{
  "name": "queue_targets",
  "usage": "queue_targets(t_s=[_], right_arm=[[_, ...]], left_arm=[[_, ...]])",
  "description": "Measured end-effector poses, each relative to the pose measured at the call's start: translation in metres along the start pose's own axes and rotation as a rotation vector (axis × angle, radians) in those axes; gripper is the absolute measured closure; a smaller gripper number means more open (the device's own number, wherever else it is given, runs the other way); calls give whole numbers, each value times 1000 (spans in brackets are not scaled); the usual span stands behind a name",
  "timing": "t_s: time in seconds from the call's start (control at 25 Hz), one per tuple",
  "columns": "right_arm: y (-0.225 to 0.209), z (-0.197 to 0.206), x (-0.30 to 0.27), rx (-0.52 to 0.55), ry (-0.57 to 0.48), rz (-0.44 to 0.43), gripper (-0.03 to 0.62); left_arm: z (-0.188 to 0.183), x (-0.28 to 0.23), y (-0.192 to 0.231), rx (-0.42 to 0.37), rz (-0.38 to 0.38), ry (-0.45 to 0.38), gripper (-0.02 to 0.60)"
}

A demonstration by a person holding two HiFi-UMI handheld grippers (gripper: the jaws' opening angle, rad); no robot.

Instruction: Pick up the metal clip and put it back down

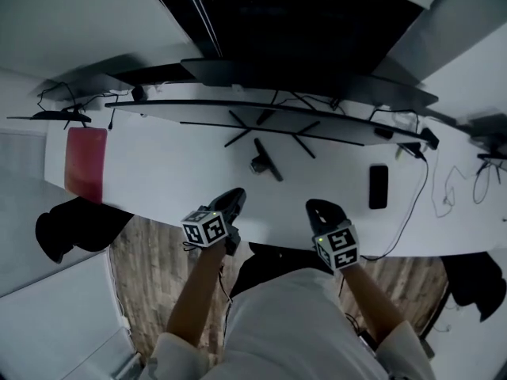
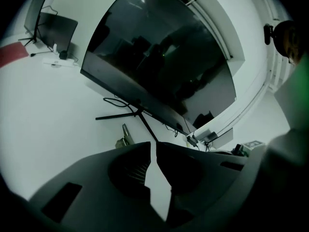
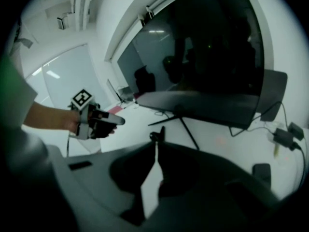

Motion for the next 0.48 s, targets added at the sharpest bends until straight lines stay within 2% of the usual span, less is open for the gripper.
queue_targets(t_s=[0.08,0.24,0.36,0.48], right_arm=[[-4,3,-4,-17,5,-4,557],[-10,12,-11,-48,1,-12,557],[-14,16,-17,-64,-5,-17,557],[-16,16,-22,-82,-11,-28,557]], left_arm=[[0,-16,5,42,6,30,503],[1,-39,13,72,-42,95,487],[9,-63,20,129,-9,133,468],[11,-82,26,172,-14,159,450]])
Point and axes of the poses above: the fingertips, and each gripper's own axes: x backward along the fingers, y to its left, z out of its underside, the point moved 10 cm from there along x, backward along the fingers, and after that the axes turned 15 degrees about -z, right-handed, at the moved point
